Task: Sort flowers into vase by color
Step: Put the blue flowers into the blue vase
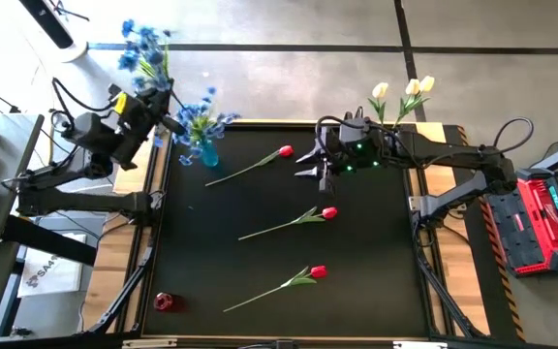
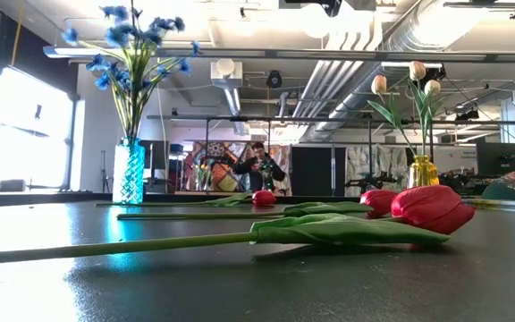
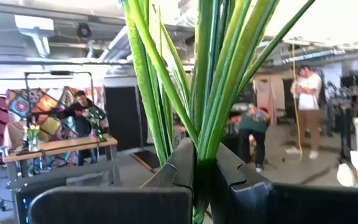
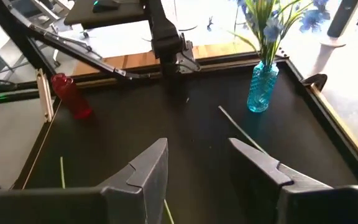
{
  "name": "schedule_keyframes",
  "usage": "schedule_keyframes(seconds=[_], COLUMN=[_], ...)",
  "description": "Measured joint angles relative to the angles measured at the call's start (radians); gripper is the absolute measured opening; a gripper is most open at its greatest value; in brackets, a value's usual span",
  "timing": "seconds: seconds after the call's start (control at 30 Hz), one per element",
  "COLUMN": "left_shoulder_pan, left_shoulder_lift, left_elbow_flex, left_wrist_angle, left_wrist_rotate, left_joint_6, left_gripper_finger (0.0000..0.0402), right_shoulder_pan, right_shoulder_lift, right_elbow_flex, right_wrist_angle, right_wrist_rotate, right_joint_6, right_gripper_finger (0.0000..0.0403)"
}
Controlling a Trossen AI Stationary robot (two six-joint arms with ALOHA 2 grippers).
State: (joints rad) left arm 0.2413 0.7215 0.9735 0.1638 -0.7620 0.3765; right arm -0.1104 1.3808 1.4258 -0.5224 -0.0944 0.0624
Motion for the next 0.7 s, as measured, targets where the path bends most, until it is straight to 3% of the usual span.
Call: schedule_keyframes(seconds=[0.3, 0.57, 0.7], left_shoulder_pan=[0.061, 0.072, 0.150], left_shoulder_lift=[0.001, 0.001, 0.001], left_elbow_flex=[0.000, 0.000, -0.015], left_wrist_angle=[0.120, 0.080, 0.059], left_wrist_rotate=[0.096, 0.017, 0.037], left_joint_6=[-0.007, 0.062, -0.012], left_gripper_finger=[0.0000, 0.0000, 0.0000], right_shoulder_pan=[-0.016, -0.080, -0.131], right_shoulder_lift=[0.000, 0.000, 0.000], right_elbow_flex=[0.000, 0.000, 0.000], right_wrist_angle=[-0.042, -0.033, -0.011], right_wrist_rotate=[-0.072, -0.090, -0.090], right_joint_6=[-0.045, -0.071, -0.071], right_gripper_finger=[0.0151, 0.0151, 0.0151])
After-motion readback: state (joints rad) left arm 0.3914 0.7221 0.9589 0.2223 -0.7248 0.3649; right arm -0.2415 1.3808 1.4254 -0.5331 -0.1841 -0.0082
